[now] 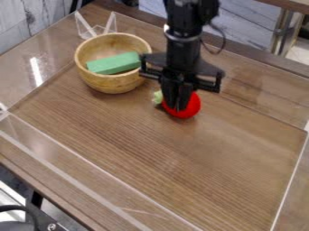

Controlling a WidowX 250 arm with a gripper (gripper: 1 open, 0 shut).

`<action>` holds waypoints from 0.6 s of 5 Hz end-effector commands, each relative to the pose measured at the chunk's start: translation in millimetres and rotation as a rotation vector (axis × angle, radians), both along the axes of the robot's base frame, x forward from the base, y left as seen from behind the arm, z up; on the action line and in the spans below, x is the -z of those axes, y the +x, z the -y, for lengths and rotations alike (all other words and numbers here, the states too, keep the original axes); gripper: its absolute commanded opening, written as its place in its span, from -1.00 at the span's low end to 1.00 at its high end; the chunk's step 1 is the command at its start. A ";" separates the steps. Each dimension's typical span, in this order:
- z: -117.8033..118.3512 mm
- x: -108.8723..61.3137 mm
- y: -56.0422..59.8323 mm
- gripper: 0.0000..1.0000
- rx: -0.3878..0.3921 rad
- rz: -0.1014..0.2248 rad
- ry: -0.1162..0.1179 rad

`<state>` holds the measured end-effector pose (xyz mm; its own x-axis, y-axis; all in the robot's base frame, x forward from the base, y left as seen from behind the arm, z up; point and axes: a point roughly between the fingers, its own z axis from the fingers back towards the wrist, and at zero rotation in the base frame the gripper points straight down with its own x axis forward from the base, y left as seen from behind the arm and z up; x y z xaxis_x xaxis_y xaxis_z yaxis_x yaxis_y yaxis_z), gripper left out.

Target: Move the red fruit to the left

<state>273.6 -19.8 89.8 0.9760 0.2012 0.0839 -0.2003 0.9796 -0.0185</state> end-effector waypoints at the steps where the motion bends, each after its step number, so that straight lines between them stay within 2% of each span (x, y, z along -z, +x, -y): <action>1: -11.7 -39.0 -0.1 -1.00 -0.006 0.086 -0.015; 2: -29.3 -55.4 -6.5 -1.00 0.014 0.098 -0.026; 3: -33.9 -54.4 -5.8 -1.00 0.035 0.093 -0.028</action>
